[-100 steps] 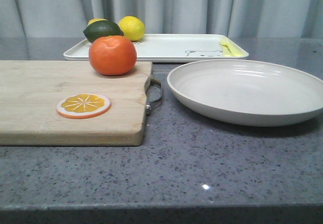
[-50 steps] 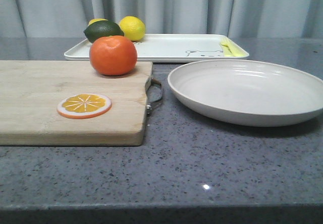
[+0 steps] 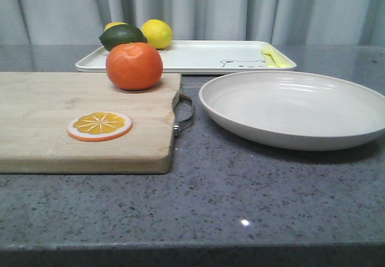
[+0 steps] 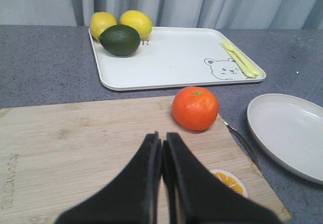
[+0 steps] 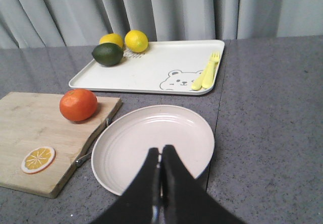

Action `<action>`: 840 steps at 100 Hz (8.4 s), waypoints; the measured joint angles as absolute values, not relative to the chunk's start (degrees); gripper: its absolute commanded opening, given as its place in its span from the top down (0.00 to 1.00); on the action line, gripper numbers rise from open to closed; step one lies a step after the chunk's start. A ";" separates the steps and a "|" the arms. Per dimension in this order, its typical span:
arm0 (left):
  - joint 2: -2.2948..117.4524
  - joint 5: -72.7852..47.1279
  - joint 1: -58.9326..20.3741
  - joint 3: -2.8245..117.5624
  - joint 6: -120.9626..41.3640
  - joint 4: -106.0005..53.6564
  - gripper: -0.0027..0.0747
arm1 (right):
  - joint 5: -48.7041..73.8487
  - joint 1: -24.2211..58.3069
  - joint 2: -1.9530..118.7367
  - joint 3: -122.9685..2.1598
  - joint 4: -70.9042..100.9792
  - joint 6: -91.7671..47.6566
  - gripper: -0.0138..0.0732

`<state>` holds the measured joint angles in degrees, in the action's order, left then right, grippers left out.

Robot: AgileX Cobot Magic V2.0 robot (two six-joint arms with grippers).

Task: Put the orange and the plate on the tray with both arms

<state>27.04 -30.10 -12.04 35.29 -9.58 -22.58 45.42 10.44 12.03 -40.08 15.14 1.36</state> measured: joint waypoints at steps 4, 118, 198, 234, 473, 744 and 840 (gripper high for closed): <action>27.04 -30.09 -12.04 35.29 -9.58 -23.25 0.99 | 45.57 10.44 13.15 -40.34 15.01 1.36 0.92; 33.45 -29.99 -12.04 35.29 -49.96 -48.65 0.21 | 45.63 10.44 14.94 -40.47 17.86 1.36 0.20; 80.64 -25.41 -21.14 55.65 -83.13 -73.73 0.21 | 45.52 10.44 14.94 -40.47 18.00 1.36 0.20; 87.13 -21.85 -21.14 57.07 -83.13 -74.06 0.21 | 45.62 10.44 14.94 -40.47 18.00 1.36 0.20; 106.10 -20.84 -41.96 73.06 -83.36 -77.47 0.54 | 46.31 10.44 14.94 -40.47 17.79 1.36 0.20; 48.63 0.97 -30.40 32.75 -83.36 -74.24 0.12 | 46.31 10.44 14.94 -40.47 15.58 1.40 0.20; 35.74 5.86 -30.32 21.71 -83.36 -77.75 0.12 | 35.64 10.44 29.76 -40.47 14.14 1.40 0.20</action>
